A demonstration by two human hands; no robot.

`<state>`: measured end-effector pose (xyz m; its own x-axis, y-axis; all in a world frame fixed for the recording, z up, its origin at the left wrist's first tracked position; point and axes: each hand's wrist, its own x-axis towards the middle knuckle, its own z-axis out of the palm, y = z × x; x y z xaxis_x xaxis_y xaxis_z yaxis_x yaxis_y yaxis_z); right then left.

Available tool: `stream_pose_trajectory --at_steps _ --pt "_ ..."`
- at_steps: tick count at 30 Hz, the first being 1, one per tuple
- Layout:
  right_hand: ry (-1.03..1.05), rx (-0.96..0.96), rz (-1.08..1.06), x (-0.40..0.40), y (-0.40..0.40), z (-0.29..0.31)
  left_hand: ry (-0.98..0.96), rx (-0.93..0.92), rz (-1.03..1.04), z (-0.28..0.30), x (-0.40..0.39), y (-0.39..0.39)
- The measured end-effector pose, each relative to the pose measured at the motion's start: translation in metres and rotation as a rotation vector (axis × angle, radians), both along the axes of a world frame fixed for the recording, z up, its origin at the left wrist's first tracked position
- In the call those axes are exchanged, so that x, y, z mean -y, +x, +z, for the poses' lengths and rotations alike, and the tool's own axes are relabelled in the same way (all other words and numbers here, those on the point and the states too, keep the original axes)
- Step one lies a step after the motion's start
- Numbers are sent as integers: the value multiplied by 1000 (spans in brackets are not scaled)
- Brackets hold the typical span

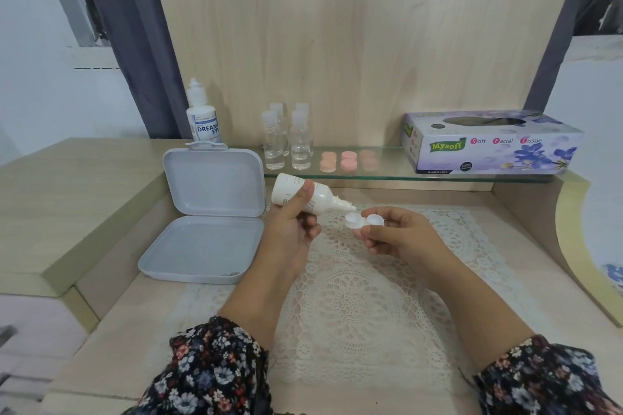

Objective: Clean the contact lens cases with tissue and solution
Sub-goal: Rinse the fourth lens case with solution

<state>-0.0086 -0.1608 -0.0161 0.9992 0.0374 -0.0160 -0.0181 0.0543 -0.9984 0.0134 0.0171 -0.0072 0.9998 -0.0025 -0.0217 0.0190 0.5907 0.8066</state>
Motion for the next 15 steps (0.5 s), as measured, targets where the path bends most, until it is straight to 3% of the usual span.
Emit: stream_pose_trajectory --at_steps 15 --pt "-13 3 0 0 1 0 -7 -6 7 0 0 -1"
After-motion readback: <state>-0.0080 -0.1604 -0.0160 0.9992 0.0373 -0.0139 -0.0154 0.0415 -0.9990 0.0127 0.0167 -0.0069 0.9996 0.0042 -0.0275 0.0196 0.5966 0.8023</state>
